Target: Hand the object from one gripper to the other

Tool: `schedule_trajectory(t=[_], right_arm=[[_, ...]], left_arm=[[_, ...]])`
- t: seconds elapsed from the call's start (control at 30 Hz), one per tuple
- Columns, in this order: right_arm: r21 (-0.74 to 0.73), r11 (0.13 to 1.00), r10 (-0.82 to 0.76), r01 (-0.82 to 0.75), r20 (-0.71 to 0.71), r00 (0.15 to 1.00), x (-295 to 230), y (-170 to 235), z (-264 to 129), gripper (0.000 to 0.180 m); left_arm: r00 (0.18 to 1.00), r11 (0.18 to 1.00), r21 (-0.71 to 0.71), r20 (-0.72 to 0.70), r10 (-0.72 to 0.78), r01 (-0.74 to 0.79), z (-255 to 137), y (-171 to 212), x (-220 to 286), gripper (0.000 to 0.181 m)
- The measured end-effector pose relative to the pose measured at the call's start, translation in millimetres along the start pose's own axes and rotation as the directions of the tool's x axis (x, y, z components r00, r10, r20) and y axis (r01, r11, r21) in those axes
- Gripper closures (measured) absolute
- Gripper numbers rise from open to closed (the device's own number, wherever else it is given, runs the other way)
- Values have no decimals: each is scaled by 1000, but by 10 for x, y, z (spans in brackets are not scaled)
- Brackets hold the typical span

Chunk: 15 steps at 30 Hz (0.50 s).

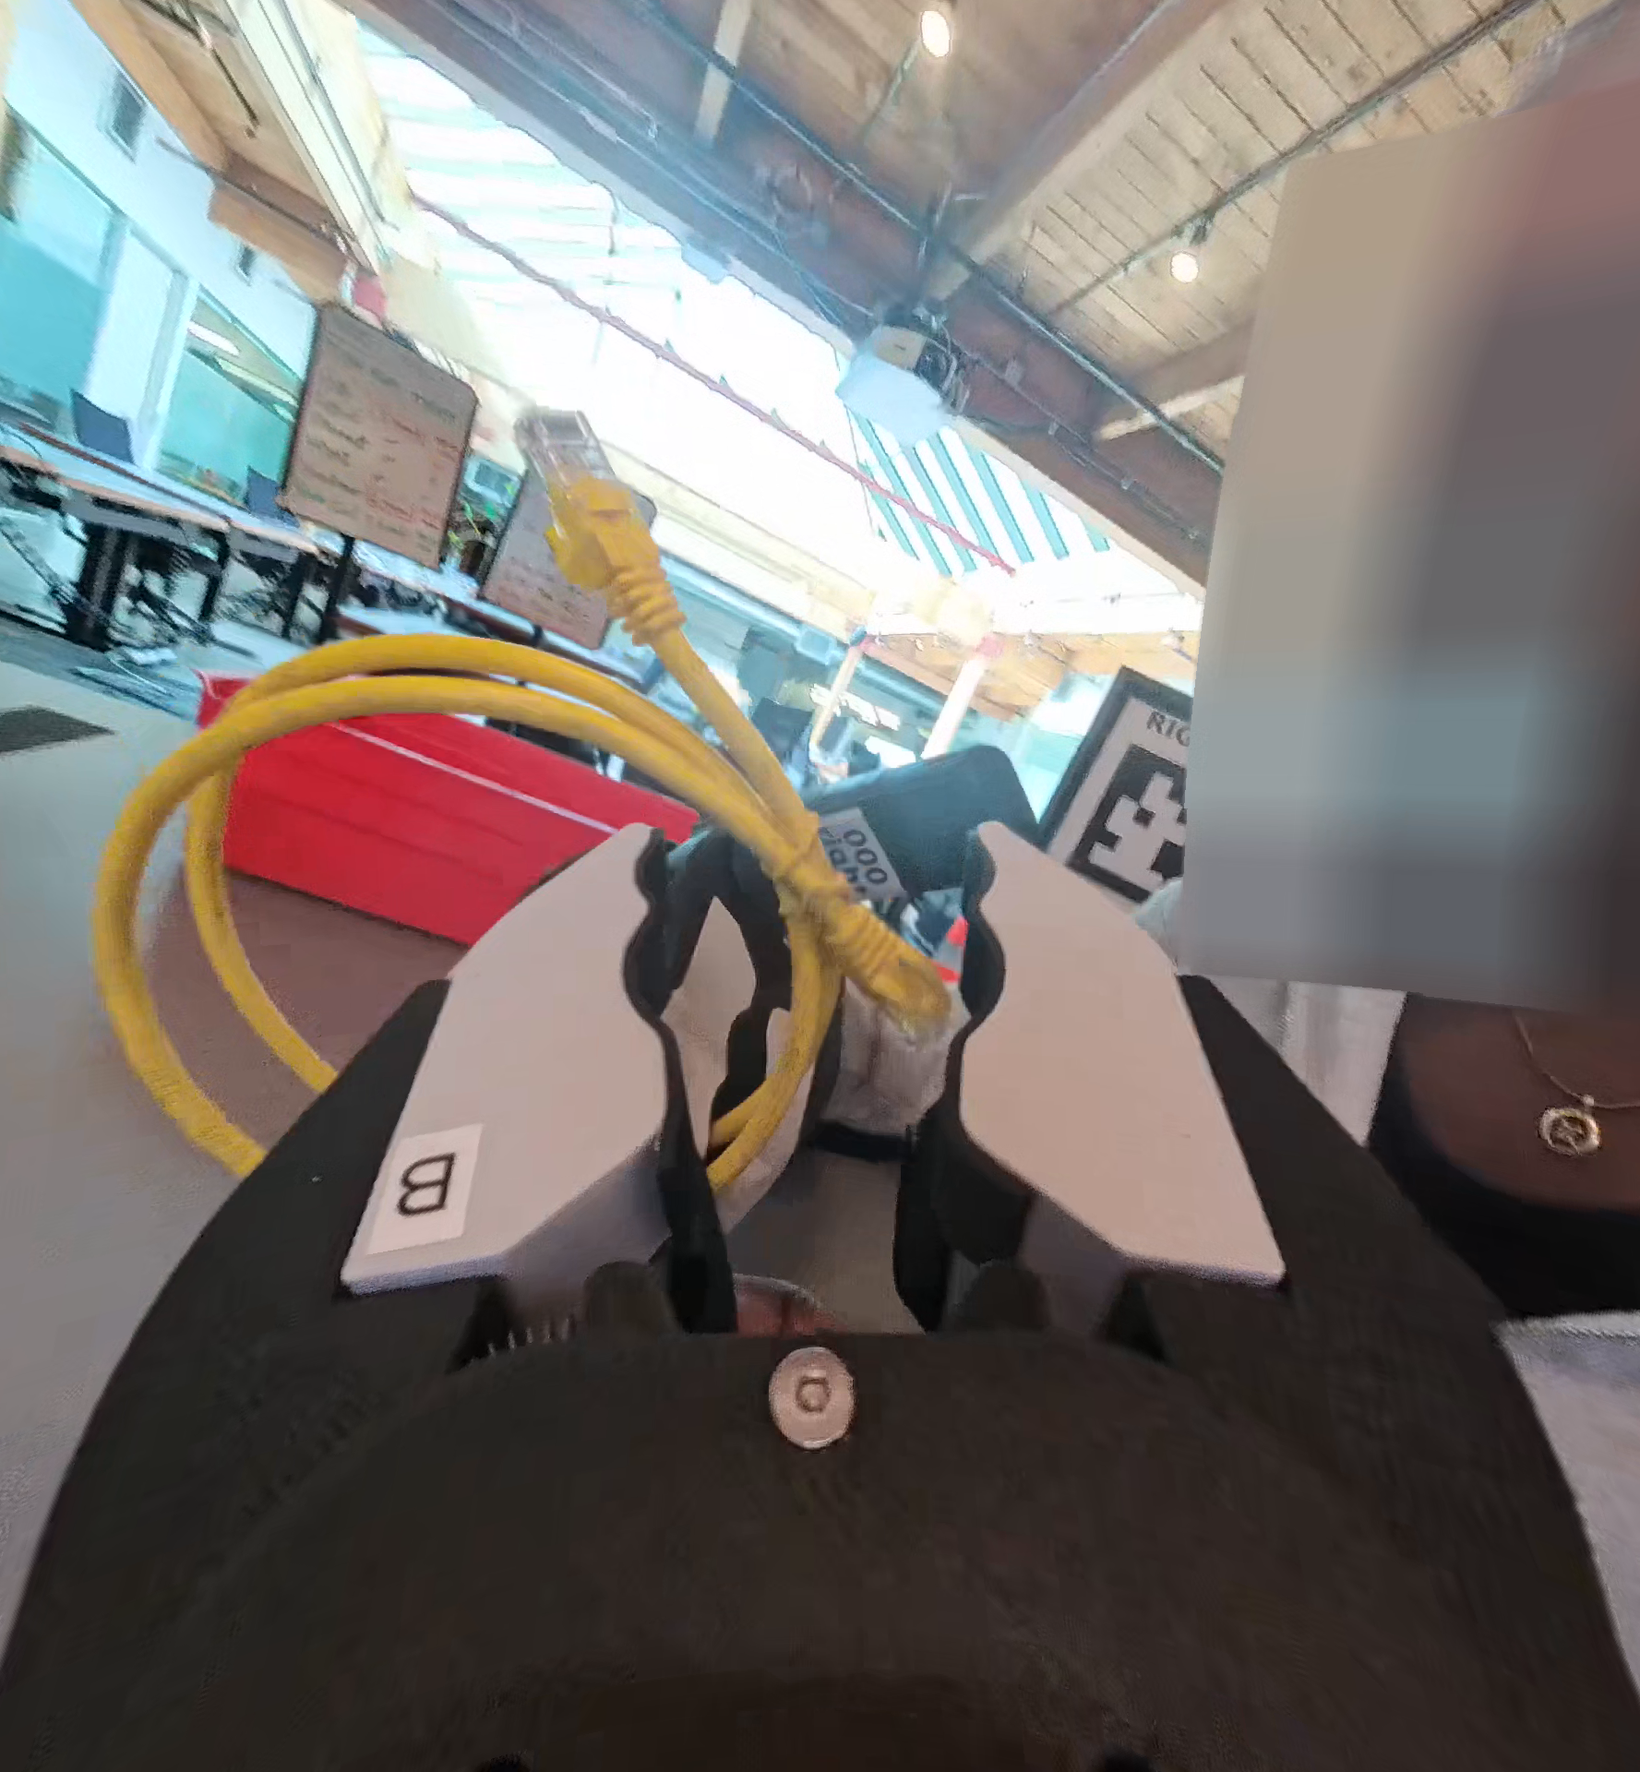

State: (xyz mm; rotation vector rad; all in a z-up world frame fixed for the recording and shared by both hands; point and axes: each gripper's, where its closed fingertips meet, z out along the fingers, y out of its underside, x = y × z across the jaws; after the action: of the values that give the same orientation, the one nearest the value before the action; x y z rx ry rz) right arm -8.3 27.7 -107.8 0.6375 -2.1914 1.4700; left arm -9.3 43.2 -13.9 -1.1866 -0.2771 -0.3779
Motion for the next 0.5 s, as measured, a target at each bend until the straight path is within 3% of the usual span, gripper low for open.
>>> schedule_trajectory(t=[0.17, 0.27, 0.33, 0.43, 0.5], right_arm=[[-114, 991, -71, 73, 16, 997, -85, 147, 77, 173], [-102, 993, 61, -59, 19, 998, -45, 138, 56, 165], [-1, 974, 224, -224, 62, 973, 2, 28, -3, 156], [218, 828, 486, -516, 177, 856, 196, -208, -195, 144], [327, 596, 644, -733, 350, 680, 358, -353, -365, 140]], left_arm=[[996, 986, -142, 2, 92, -91, 72, 234, 12, 163], [974, 963, -156, 17, 224, -219, 86, 244, 19, 162], [939, 931, -164, 59, 338, -325, 72, 238, -32, 165], [861, 858, -182, 85, 501, -481, 53, 244, -63, 166], [839, 829, -215, 66, 540, -517, 64, 304, -63, 167]])
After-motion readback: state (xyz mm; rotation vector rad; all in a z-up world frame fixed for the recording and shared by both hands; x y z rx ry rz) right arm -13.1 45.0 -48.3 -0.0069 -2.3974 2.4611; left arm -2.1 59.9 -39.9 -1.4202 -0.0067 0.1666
